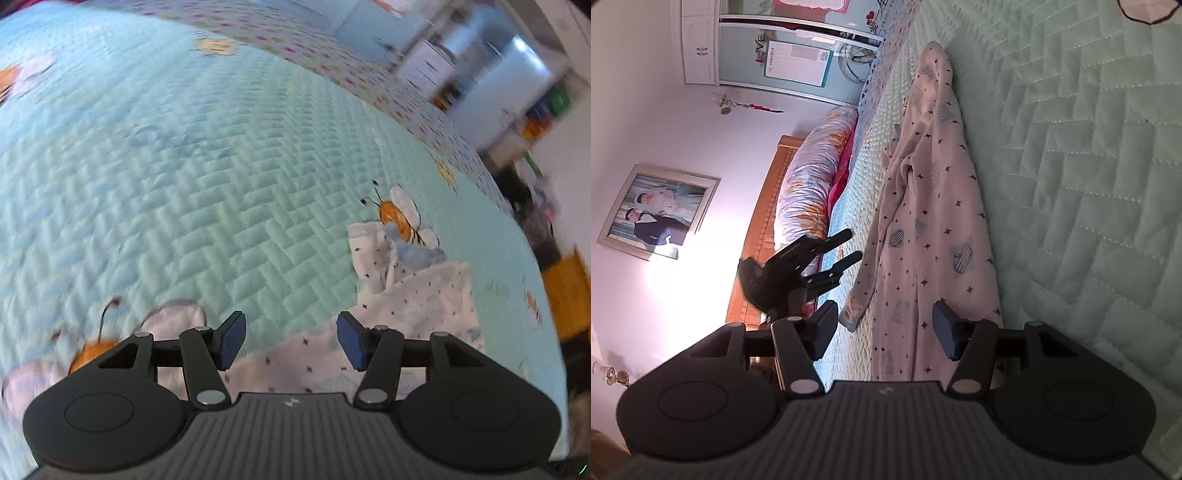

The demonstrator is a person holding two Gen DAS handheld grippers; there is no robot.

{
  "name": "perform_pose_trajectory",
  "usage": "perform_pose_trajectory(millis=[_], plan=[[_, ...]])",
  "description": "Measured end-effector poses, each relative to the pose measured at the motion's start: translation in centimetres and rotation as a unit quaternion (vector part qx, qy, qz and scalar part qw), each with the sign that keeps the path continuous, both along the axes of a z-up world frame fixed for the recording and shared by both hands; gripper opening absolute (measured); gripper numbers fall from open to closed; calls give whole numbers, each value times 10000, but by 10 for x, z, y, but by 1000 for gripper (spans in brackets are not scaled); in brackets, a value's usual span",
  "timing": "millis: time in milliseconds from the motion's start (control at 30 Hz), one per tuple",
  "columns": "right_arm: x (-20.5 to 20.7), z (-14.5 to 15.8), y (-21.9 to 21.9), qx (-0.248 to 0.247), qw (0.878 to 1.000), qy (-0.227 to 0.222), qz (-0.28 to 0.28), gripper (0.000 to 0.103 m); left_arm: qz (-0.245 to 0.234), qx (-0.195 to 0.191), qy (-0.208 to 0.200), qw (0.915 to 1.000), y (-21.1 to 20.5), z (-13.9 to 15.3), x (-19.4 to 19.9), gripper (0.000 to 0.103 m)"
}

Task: Fold clothes

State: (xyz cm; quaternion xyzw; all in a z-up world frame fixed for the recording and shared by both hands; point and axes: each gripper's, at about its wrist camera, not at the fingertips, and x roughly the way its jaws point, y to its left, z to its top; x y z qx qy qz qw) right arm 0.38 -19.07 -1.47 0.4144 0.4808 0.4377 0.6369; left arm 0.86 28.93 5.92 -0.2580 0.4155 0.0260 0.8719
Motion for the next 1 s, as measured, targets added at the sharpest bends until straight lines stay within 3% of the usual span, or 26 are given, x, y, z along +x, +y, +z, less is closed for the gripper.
perform_pose_trajectory(millis=[200,533,700,867,1000], plan=[[0,4,3,-218,9996,-53,155,58,-404,148,23,9991,7,-5,10,57],[-3,1,1,-283,9995,-45,116,58,586,159,181,9980,42,-5,-58,59],[-5,2,1,-375,9992,-50,117,58,1284,-145,144,9915,46,-5,-102,60],[-7,2,2,-429,9990,-109,104,58,1961,-477,112,9794,50,-6,-144,60],[-8,4,3,-492,9986,-125,121,58,2312,-1216,-13,9653,54,-15,-164,60]])
